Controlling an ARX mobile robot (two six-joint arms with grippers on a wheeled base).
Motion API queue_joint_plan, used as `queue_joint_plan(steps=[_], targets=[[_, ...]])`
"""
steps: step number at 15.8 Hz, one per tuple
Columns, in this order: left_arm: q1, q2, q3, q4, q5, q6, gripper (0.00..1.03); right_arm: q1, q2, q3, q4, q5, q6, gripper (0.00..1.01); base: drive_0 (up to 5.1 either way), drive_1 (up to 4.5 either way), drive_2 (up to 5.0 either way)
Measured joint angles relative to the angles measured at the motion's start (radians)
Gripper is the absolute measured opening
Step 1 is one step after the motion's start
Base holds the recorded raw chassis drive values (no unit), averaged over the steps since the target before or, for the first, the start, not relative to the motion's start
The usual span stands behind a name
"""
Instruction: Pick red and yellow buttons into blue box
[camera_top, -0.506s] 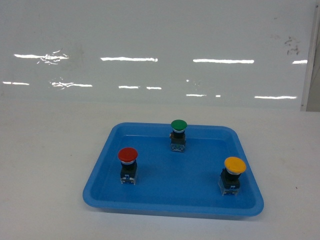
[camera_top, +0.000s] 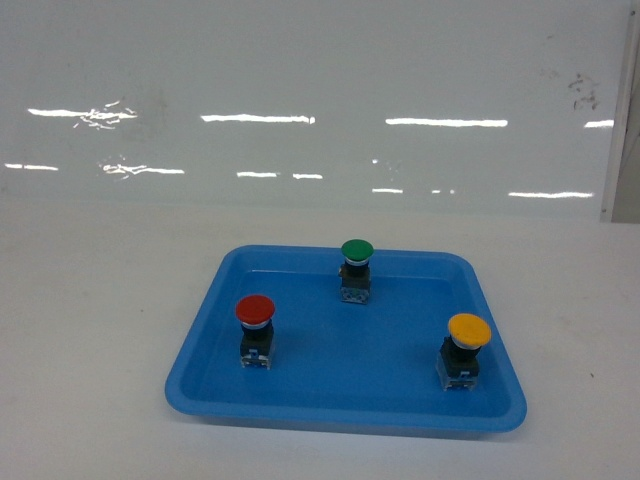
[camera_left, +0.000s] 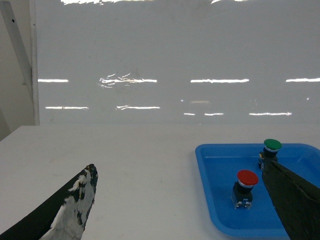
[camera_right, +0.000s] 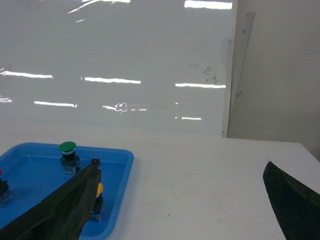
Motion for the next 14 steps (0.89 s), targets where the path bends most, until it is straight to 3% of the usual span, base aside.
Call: queue_joint_plan(steps=[2, 4, 7, 12, 14], targets=[[0.0, 0.0, 0.0, 0.0, 0.0, 0.0, 0.98, 0.039, 0.165, 0.027, 0.101, -0.002, -0.005, 0.98, 0.0, 0.0, 0.0], [0.0, 0.0, 0.0, 0.0, 0.0, 0.0, 0.98, 0.099, 0.343, 0.082, 0.18, -0.004, -0.034, 0.98, 0.0, 0.0, 0.0], [0.0, 0.0, 0.0, 0.0, 0.0, 0.0, 0.98, 0.138, 0.506, 0.148, 0.232, -0.01, -0.083, 0.98, 0.0, 0.0, 0.0], [0.0, 0.0, 0.0, 0.0, 0.0, 0.0, 0.98, 0.13, 0.893, 0.282, 0.365, 0.003, -0.14, 0.98, 0.0, 0.0, 0.0], [0.0, 0.0, 0.0, 0.0, 0.0, 0.0, 0.98, 0.116, 0.988, 0.319, 0.381, -0.027, -0.15, 0.98, 0.0, 0.0, 0.0]])
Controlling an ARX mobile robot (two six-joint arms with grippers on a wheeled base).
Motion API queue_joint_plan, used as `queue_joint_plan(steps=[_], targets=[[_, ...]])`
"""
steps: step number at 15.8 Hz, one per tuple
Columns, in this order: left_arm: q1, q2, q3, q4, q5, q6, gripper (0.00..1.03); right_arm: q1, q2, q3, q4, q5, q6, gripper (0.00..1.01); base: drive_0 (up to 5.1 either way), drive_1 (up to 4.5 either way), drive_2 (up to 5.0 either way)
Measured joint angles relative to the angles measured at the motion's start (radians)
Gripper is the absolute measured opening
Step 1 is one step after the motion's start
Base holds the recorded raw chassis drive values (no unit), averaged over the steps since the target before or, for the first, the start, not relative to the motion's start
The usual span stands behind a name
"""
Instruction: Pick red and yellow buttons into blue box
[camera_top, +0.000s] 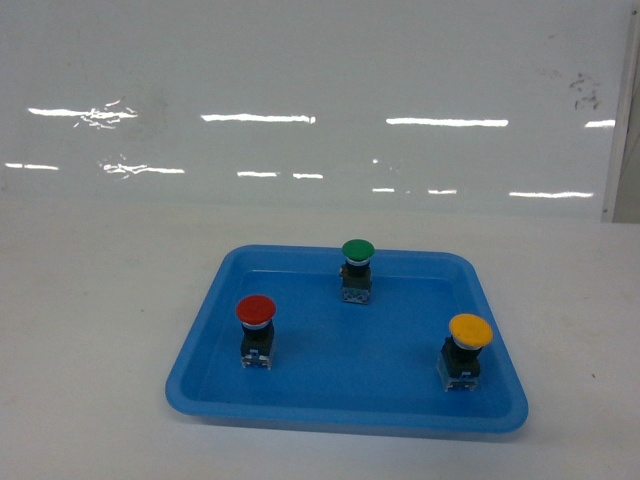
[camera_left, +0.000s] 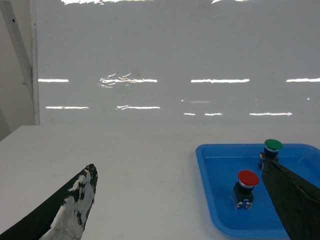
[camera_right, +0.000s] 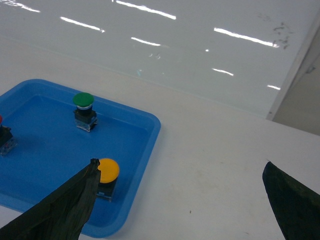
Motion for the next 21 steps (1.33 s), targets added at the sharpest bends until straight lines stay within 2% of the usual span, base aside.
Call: queue_joint_plan(steps=[2, 4, 7, 8, 15, 16, 18, 19, 21], targets=[[0.0, 0.0, 0.0, 0.0, 0.0, 0.0, 0.98, -0.023, 0.1, 0.042, 0.035, -0.029, -0.012, 0.98, 0.0, 0.0, 0.0], [0.0, 0.0, 0.0, 0.0, 0.0, 0.0, 0.98, -0.024, 0.168, 0.074, 0.033, -0.048, -0.031, 0.98, 0.0, 0.0, 0.0], [0.0, 0.0, 0.0, 0.0, 0.0, 0.0, 0.98, 0.018, 0.188, 0.121, -0.055, -0.053, -0.07, 0.98, 0.0, 0.0, 0.0], [0.0, 0.0, 0.0, 0.0, -0.001, 0.0, 0.98, 0.03, 0.172, 0.127, -0.11, -0.053, -0.067, 0.98, 0.0, 0.0, 0.0], [0.0, 0.0, 0.0, 0.0, 0.0, 0.0, 0.98, 0.029, 0.187, 0.14, -0.132, -0.051, -0.066, 0.98, 0.0, 0.0, 0.0], [0.0, 0.0, 0.0, 0.0, 0.0, 0.0, 0.98, 0.042, 0.242, 0.174, -0.153, -0.05, -0.073, 0.98, 0.0, 0.0, 0.0], [0.0, 0.0, 0.0, 0.0, 0.0, 0.0, 0.98, 0.116, 0.41, 0.291, -0.206, -0.037, -0.107, 0.98, 0.0, 0.0, 0.0], [0.0, 0.0, 0.0, 0.0, 0.0, 0.0, 0.98, 0.131, 0.442, 0.333, -0.23, -0.04, -0.116, 0.98, 0.0, 0.0, 0.0], [0.0, 0.0, 0.0, 0.0, 0.0, 0.0, 0.98, 0.129, 0.513, 0.393, -0.239, -0.034, -0.121, 0.98, 0.0, 0.0, 0.0]])
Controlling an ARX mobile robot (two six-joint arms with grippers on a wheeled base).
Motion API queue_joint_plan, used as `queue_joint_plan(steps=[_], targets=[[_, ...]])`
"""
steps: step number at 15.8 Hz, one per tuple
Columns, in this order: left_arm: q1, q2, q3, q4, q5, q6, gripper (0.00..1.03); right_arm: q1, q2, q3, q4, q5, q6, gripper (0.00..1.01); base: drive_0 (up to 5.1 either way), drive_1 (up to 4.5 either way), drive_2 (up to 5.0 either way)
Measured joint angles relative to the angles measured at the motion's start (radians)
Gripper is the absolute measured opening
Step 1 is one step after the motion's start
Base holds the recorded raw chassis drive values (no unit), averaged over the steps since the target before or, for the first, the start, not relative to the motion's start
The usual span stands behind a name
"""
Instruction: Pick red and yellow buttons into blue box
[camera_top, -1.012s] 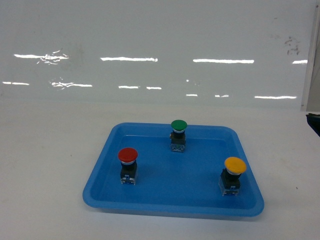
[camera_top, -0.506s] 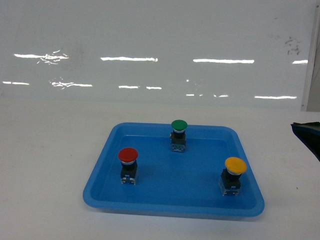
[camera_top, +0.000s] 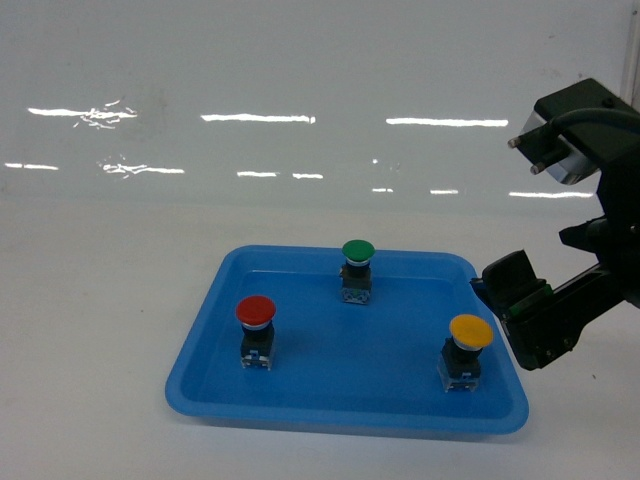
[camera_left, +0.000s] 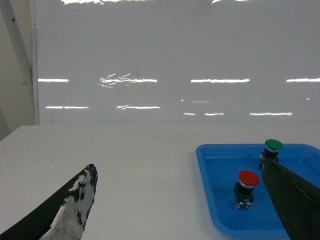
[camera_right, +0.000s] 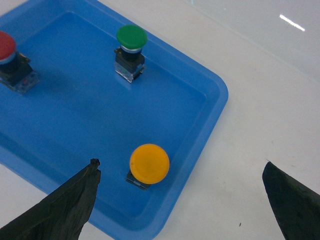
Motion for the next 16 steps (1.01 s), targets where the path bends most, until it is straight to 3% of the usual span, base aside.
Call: queue_joint_plan(steps=[6, 11, 16], targets=[[0.0, 0.0, 0.0, 0.0, 0.0, 0.0, 0.98, -0.015, 0.219, 0.116, -0.035, 0.043, -0.006, 0.98, 0.0, 0.0, 0.0], [0.0, 0.0, 0.0, 0.0, 0.0, 0.0, 0.98, 0.039, 0.297, 0.161, -0.032, 0.015, -0.023, 0.98, 0.0, 0.0, 0.0], [0.0, 0.0, 0.0, 0.0, 0.0, 0.0, 0.98, 0.043, 0.299, 0.153, -0.019, 0.004, -0.019, 0.98, 0.0, 0.0, 0.0]])
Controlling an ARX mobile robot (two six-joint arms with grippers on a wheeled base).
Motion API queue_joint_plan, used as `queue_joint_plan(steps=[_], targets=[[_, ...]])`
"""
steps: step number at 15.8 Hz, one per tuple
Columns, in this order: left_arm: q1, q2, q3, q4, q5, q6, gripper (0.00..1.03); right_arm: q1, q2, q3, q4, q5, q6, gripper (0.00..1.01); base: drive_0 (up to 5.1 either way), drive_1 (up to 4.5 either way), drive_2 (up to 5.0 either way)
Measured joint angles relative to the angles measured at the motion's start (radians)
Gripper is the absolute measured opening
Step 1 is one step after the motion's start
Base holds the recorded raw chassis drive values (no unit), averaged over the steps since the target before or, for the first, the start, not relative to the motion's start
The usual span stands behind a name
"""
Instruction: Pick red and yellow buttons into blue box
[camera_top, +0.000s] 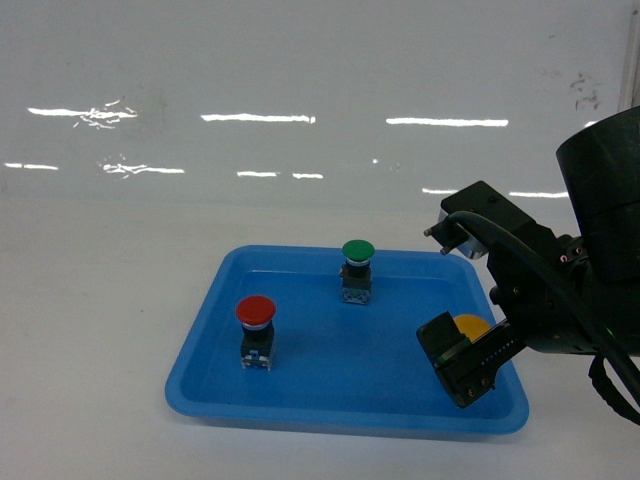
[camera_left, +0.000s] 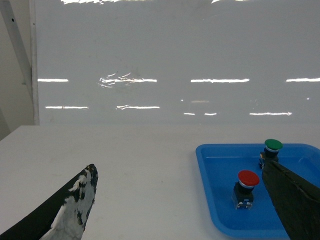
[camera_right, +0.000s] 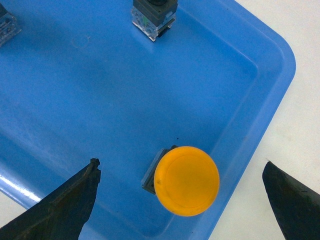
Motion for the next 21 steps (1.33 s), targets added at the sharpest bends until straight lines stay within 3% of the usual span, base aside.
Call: queue_joint_plan(steps=[2, 6, 8, 14, 17, 21], targets=[[0.0, 0.0, 0.0, 0.0, 0.0, 0.0, 0.98, -0.002, -0.014, -0.009, 0.002, -0.005, 0.002, 0.98, 0.0, 0.0, 0.0], [-0.087, 0.306, 0.003, 0.23, -0.017, 0.023, 0.98, 0.001, -0.046, -0.023, 0.009, -0.015, 0.003, 0.98, 0.0, 0.0, 0.0], [-0.13, 0.444, 0.002, 0.351, -0.056, 0.034, 0.98, 0.0, -0.049, -0.033, 0.017, -0.018, 0.004, 0.98, 0.0, 0.0, 0.0], [-0.324, 1.014, 0.085, 0.725, -0.155, 0.1, 0.98, 0.0, -0.049, -0.056, 0.029, -0.03, 0.019, 0.98, 0.0, 0.0, 0.0], [-0.351, 1.297, 0.179, 0.855, -0.182, 0.143, 0.98, 0.001, -0.049, -0.057, 0.033, -0.034, 0.026, 0.98, 0.0, 0.0, 0.0], [-0.371, 1.49, 0.248, 0.941, -0.203, 0.158, 0.98, 0.01, -0.049, -0.052, 0.024, -0.042, 0.029, 0.98, 0.0, 0.0, 0.0]])
